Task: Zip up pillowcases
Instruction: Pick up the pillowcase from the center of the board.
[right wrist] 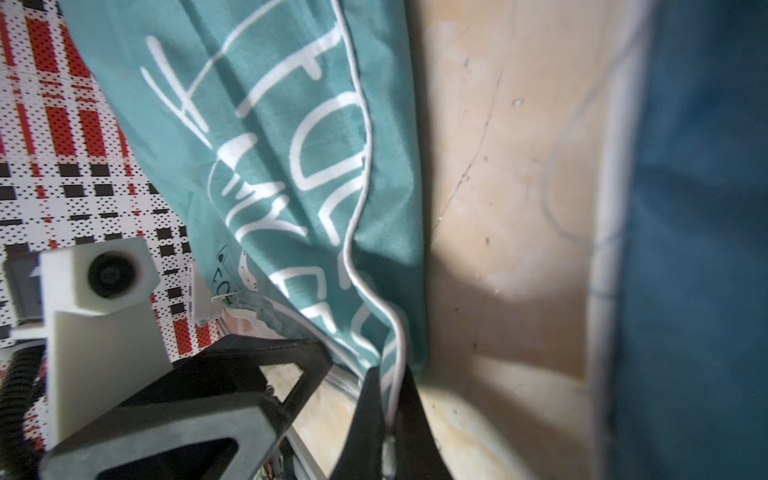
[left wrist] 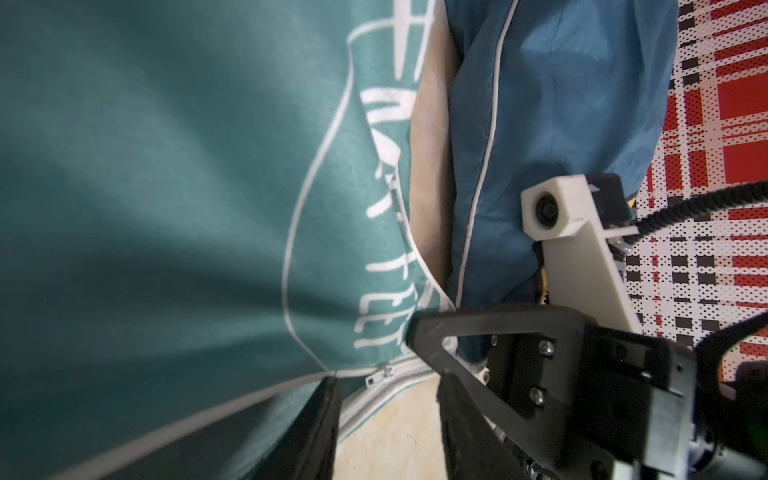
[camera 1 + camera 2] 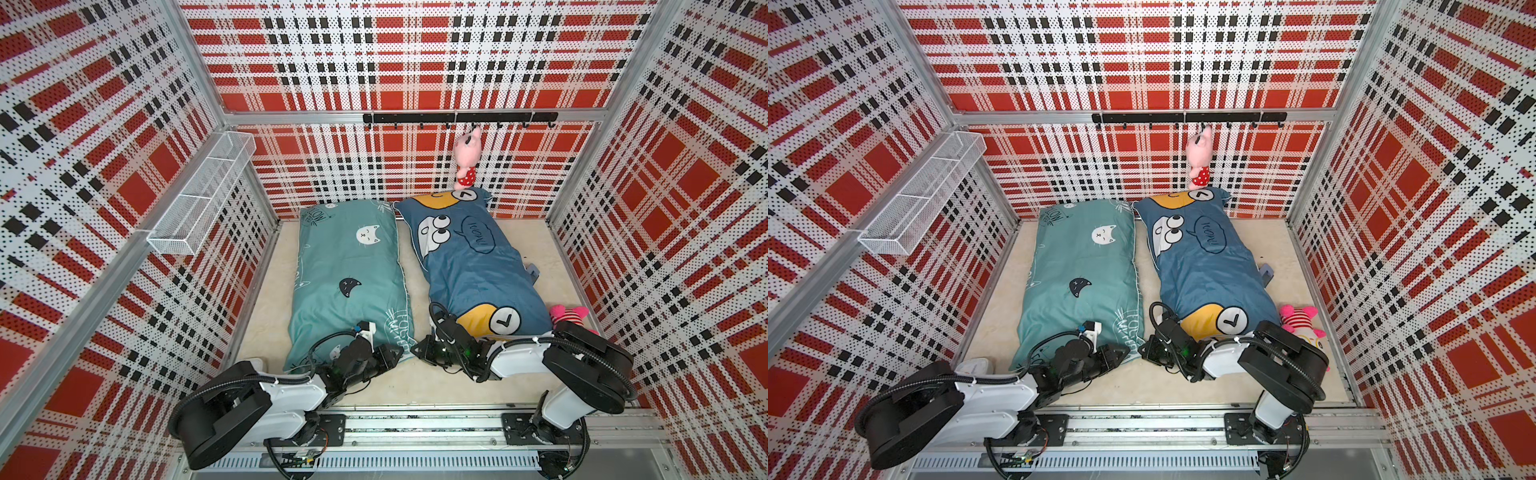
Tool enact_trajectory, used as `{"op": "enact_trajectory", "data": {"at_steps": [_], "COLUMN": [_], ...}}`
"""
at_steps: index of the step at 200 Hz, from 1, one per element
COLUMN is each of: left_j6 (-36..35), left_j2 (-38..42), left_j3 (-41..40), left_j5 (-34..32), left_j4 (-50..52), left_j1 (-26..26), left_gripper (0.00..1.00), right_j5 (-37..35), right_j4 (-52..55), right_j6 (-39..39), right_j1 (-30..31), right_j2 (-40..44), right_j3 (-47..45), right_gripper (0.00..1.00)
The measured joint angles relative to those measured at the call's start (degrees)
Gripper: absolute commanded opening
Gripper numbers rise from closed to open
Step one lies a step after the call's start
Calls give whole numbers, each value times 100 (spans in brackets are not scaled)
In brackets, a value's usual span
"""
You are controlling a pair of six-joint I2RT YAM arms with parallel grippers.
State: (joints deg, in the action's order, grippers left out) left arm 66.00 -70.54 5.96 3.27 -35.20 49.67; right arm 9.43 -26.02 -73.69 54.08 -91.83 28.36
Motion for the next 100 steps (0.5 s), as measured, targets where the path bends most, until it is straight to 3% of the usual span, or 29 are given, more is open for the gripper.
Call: {"op": "enact_trajectory", "data": {"at_steps": [100], "left_j6": [166], "left_j2": [-339], "left_j3": [96], "left_j5": [87], "left_j4": [-509], "left_j1": [131], "left_gripper": [40], "right_j5": [175], "right_j4": [-553], "right_j6": [-223], "right_j1": [-63], "right_j2": [35], "right_j3": [-170], "right_gripper": [0]}}
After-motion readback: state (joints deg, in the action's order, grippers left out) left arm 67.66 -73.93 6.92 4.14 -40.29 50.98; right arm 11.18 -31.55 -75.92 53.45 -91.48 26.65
